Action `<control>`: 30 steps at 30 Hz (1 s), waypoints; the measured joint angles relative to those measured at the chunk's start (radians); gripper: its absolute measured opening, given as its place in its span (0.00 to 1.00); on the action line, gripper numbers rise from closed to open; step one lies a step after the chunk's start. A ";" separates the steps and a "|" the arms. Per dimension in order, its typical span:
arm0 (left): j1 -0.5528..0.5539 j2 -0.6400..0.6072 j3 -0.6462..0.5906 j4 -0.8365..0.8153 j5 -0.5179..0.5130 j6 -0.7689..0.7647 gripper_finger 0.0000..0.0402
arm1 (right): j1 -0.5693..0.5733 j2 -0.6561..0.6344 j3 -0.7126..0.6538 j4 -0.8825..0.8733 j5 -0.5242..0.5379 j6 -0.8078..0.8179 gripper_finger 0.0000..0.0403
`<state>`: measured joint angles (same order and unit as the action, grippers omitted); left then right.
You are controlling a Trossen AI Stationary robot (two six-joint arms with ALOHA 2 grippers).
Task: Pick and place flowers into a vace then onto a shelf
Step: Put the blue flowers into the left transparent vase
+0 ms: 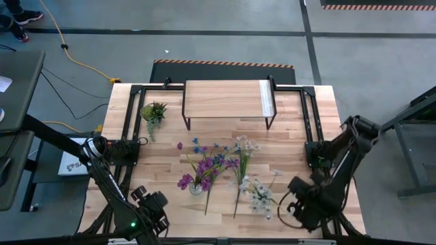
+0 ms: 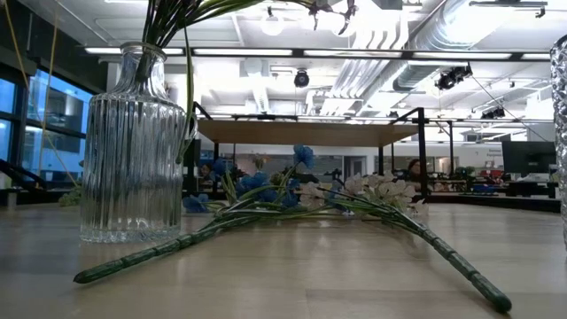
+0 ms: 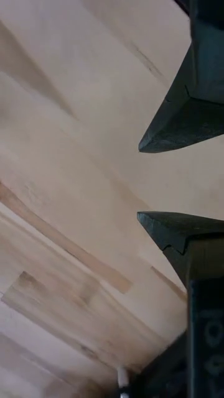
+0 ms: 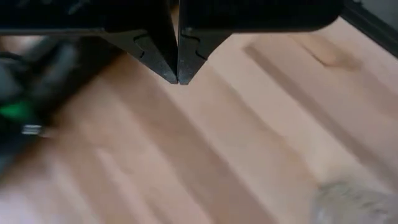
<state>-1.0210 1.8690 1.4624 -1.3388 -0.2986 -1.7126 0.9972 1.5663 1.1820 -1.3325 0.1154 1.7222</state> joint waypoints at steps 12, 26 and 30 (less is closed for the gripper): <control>0.000 0.000 0.000 -0.032 0.004 -0.027 0.49 | -0.120 -0.345 0.000 -0.195 0.007 -0.005 0.00; 0.000 0.000 0.000 -0.016 0.004 -0.139 0.49 | -0.343 -0.499 0.288 -0.081 0.542 -0.470 0.00; 0.000 0.000 0.000 -0.012 0.003 -0.189 0.49 | -0.408 -0.499 0.403 0.162 0.617 -0.783 0.00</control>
<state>-1.0210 1.8690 1.4624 -1.3503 -0.2955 -1.9021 0.5893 1.0672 1.5846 -1.1704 0.7325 0.9393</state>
